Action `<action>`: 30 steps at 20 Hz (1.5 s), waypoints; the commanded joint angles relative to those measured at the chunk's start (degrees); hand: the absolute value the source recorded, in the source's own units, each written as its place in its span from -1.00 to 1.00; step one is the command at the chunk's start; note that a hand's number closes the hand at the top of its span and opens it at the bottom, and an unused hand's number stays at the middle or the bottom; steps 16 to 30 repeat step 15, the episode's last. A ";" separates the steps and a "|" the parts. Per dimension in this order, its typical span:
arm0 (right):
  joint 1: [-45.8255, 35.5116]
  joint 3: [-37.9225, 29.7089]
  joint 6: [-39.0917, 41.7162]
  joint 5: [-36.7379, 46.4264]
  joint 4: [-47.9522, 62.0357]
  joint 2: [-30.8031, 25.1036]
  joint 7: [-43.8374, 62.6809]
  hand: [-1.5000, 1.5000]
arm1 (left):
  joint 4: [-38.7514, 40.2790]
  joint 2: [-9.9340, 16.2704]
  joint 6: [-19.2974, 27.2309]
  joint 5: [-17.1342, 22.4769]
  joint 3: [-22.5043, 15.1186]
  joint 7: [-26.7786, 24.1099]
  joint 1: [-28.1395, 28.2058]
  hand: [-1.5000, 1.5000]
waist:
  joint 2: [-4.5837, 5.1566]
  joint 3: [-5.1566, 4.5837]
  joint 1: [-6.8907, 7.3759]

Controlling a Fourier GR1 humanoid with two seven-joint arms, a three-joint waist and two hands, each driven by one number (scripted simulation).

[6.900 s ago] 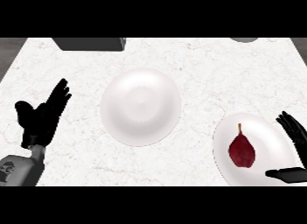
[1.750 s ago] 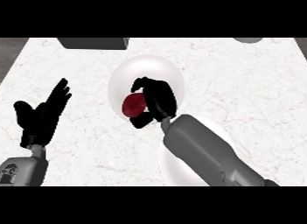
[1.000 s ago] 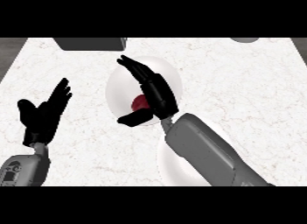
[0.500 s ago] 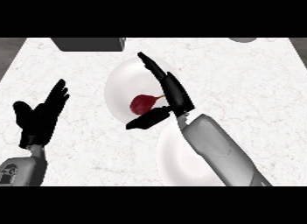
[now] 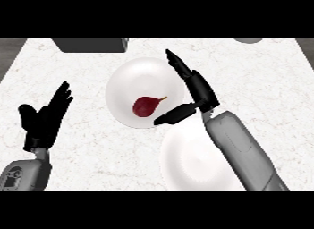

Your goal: Pick the pear from the plate and place it in the plate

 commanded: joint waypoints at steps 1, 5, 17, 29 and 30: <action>-3.66 -4.16 3.33 0.87 1.87 -1.16 0.46 -1.00 | -1.57 2.04 -2.71 1.99 2.04 2.41 -0.55 0.00 | -0.02 0.00 0.12; -1.20 -6.71 3.47 3.69 5.30 -0.78 -4.23 -1.00 | -4.79 -0.42 -1.45 -0.19 -0.08 1.78 3.68 0.00 | -0.01 0.01 0.20; 0.19 -11.35 9.51 6.63 8.44 -5.83 -6.03 -1.00 | -0.05 -1.50 -0.57 -1.51 1.20 -0.05 0.53 0.00 | 0.02 0.00 0.00; 0.19 -11.35 9.51 6.63 8.44 -5.83 -6.03 -1.00 | -0.05 -1.50 -0.57 -1.51 1.20 -0.05 0.53 0.00 | 0.02 0.00 0.00; 0.19 -11.35 9.51 6.63 8.44 -5.83 -6.03 -1.00 | -0.05 -1.50 -0.57 -1.51 1.20 -0.05 0.53 0.00 | 0.02 0.00 0.00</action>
